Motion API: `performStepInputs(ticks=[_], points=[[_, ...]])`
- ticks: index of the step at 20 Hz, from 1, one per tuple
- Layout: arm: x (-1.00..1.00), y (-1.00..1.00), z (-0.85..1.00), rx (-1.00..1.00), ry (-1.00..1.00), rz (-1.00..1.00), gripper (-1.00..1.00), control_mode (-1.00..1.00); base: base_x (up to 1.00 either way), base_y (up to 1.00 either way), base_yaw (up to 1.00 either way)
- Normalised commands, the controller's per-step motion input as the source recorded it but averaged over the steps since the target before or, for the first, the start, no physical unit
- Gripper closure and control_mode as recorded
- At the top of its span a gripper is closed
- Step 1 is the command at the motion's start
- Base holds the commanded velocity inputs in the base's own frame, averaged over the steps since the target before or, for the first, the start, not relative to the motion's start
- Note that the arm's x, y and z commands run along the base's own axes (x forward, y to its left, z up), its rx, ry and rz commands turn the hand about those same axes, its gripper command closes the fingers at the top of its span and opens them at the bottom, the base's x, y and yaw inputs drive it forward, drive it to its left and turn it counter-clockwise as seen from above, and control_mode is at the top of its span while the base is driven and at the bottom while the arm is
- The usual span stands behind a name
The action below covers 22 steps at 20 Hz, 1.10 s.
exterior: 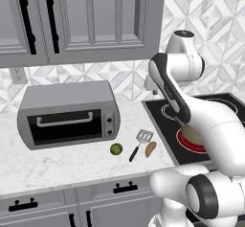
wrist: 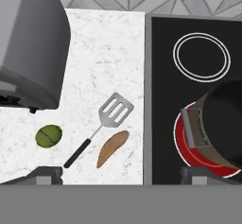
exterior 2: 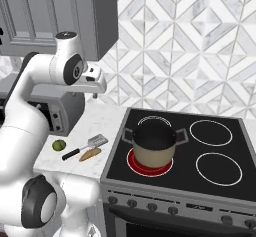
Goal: Put the sweet potato and lime in the pot. Retrieve the spatula and lightly stir the vegetables in the pot.
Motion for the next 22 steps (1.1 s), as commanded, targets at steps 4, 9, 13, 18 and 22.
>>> performStepInputs(ticks=[4,9,13,18,22], points=[[0.00,0.00,0.00,0.00,0.00,0.00,-1.00,1.00,0.44,0.00,0.00],[0.00,0.06,0.00,0.00,0.00,0.00,-1.00,-1.00,0.02,0.06,0.00],[-0.24,0.37,-0.19,0.00,0.00,0.00,-1.00,-1.00,0.00,0.00,0.00],[-0.14,0.50,-0.41,0.00,0.01,0.00,-1.00,-1.00,0.00,0.00,0.00],[-0.02,0.85,-0.61,-0.02,0.05,0.00,-1.00,-1.00,0.00,0.00,0.00]])
